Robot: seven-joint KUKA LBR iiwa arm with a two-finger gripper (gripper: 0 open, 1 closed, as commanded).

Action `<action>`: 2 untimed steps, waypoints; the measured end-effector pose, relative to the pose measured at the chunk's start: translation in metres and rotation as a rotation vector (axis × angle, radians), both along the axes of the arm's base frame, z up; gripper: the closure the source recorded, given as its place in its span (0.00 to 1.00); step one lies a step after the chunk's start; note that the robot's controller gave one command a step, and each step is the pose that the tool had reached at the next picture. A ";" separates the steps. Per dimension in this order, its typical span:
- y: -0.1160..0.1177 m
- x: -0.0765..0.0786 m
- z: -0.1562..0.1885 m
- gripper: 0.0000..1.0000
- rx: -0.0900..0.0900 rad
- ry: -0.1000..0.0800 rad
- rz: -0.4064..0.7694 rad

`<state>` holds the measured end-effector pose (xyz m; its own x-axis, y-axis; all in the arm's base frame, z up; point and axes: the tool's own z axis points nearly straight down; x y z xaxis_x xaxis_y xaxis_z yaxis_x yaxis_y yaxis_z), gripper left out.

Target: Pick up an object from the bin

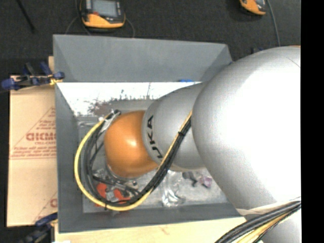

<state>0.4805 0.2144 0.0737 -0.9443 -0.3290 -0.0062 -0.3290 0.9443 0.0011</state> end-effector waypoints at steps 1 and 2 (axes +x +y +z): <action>-0.003 0.010 0.083 1.00 0.000 -0.005 0.011; -0.074 0.010 0.071 1.00 -0.004 0.005 -0.272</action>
Offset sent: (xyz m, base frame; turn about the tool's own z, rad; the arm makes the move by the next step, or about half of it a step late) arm 0.0064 -0.0026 0.0777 -0.0141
